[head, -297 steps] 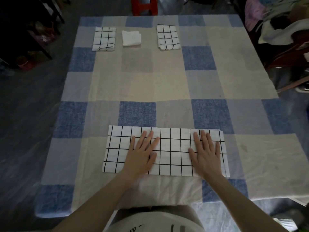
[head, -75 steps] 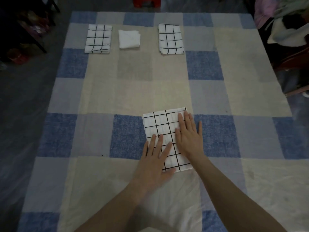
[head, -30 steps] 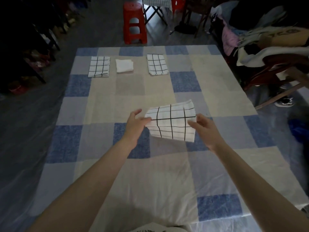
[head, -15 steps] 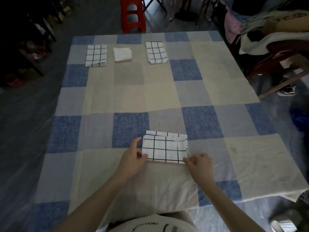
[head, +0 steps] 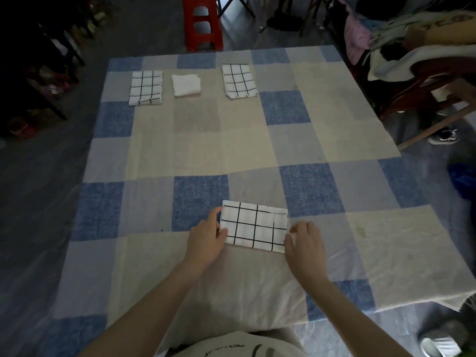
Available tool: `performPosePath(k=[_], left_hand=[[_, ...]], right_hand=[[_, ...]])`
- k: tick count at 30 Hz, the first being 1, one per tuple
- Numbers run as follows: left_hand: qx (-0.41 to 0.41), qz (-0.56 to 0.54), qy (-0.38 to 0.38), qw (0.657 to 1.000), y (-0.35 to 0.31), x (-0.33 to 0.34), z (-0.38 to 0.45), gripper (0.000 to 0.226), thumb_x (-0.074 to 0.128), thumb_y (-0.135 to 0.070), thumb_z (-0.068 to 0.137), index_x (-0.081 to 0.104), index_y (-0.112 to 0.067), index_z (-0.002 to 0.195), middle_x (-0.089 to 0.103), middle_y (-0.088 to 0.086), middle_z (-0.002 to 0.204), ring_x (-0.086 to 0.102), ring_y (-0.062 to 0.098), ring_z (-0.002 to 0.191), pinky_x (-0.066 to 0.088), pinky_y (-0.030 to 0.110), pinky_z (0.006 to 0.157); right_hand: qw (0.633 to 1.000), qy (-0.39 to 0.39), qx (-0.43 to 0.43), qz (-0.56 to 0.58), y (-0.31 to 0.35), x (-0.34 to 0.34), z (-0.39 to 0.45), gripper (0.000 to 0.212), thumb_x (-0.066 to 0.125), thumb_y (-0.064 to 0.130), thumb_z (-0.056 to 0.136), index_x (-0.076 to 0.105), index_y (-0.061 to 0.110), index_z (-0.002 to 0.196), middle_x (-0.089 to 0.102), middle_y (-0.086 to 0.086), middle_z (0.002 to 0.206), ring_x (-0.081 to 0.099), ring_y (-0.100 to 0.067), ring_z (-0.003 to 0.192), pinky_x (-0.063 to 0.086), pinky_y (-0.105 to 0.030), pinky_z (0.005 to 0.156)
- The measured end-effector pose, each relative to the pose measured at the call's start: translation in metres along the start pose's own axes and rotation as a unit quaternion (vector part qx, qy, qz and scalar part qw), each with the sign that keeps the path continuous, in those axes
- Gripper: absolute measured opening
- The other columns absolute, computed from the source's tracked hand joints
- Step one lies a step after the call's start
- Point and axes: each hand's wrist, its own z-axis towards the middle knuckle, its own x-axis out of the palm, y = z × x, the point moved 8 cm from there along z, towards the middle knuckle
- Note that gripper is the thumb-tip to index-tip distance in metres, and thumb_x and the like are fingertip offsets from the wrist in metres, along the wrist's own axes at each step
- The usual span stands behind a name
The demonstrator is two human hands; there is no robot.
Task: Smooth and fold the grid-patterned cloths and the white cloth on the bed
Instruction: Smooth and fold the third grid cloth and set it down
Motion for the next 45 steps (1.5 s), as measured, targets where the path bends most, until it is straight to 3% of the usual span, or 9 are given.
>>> performPosePath(k=[4,8,15,20,24,27,32,37,45], left_hand=[[0.003,0.038,0.002,0.999,0.001,0.004,0.004,0.051,0.060,-0.024,0.090,0.040,-0.026,0.137,0.055,-0.011,0.070,0.056,0.015,0.071,0.051,0.043,0.074],[0.015,0.072,0.012,0.997,0.001,0.008,0.005,0.052,0.055,-0.025,0.090,0.038,-0.027,0.140,0.062,-0.006,0.084,0.061,0.021,0.082,0.051,0.043,0.077],[0.222,0.121,-0.032,0.967,-0.048,0.022,-0.009,0.046,0.035,-0.031,0.097,0.040,-0.015,0.140,0.044,0.007,0.144,0.040,0.019,0.130,0.032,0.034,0.108],[0.172,0.155,0.088,0.969,-0.027,0.057,-0.003,0.057,0.009,-0.043,0.098,-0.010,-0.034,0.151,-0.004,-0.010,0.161,-0.014,0.001,0.145,-0.003,0.033,0.119],[0.158,0.207,0.090,0.961,-0.013,0.059,-0.003,0.055,0.008,-0.042,0.102,0.007,-0.024,0.154,0.013,0.000,0.162,0.000,0.013,0.148,-0.001,0.036,0.117],[0.141,0.217,0.101,0.961,-0.013,0.059,-0.002,0.065,0.013,-0.055,0.097,-0.004,-0.028,0.153,-0.014,-0.007,0.161,-0.018,0.016,0.147,-0.010,0.039,0.117],[0.122,0.243,0.148,0.951,-0.016,0.059,0.000,0.092,0.005,-0.084,0.078,-0.018,-0.031,0.150,-0.032,-0.008,0.155,-0.034,0.015,0.141,-0.017,0.042,0.116],[0.097,0.247,0.170,0.949,-0.017,0.061,0.003,0.098,0.007,-0.081,0.069,-0.018,-0.032,0.150,-0.031,-0.008,0.155,-0.033,0.017,0.141,-0.017,0.043,0.116],[0.074,0.241,0.165,0.954,-0.038,0.048,0.005,0.091,0.050,-0.064,0.083,0.005,-0.025,0.153,-0.009,-0.002,0.162,-0.012,0.025,0.148,-0.004,0.048,0.118]], right_hand=[[0.983,0.023,-0.183,-0.012,0.068,0.024,0.002,0.037,0.049,0.020,0.090,0.050,0.010,0.125,0.050,-0.011,0.131,0.047,-0.028,0.118,0.044,-0.042,0.099],[0.973,0.106,-0.197,-0.050,0.094,0.067,0.014,0.057,0.027,0.034,0.098,0.023,0.012,0.151,0.019,-0.006,0.159,0.018,-0.023,0.146,0.008,-0.041,0.120],[0.965,0.127,-0.190,-0.124,0.074,0.101,0.016,0.063,0.039,0.036,0.096,0.023,0.012,0.152,0.021,-0.005,0.159,0.013,-0.018,0.148,0.010,-0.043,0.115],[0.963,0.126,-0.200,-0.132,0.073,0.094,0.017,0.063,0.035,0.036,0.092,0.027,0.013,0.150,0.027,-0.005,0.157,0.017,-0.017,0.145,0.013,-0.042,0.114],[0.970,0.112,-0.173,-0.132,0.052,0.081,0.020,0.059,0.030,0.037,0.096,0.029,0.012,0.150,0.028,-0.002,0.157,0.023,-0.015,0.145,0.010,-0.041,0.116],[0.980,0.085,-0.118,-0.139,0.020,0.065,0.027,0.061,0.028,0.040,0.096,0.024,0.014,0.151,0.025,0.000,0.158,0.022,-0.014,0.145,0.010,-0.040,0.116],[0.984,0.090,-0.092,-0.122,0.009,0.044,0.039,0.064,0.040,0.047,0.091,0.033,0.016,0.147,0.032,-0.001,0.154,0.030,-0.019,0.140,0.018,-0.036,0.114],[0.987,0.153,0.002,-0.052,0.027,0.024,0.068,0.039,0.064,0.039,0.078,0.045,0.017,0.104,0.046,-0.005,0.115,0.045,-0.026,0.109,0.042,-0.039,0.089],[0.967,0.180,0.105,0.144,0.017,0.013,0.065,0.017,0.072,0.020,0.078,0.063,0.013,0.091,0.059,-0.002,0.083,0.058,-0.018,0.082,0.040,-0.026,0.067]])
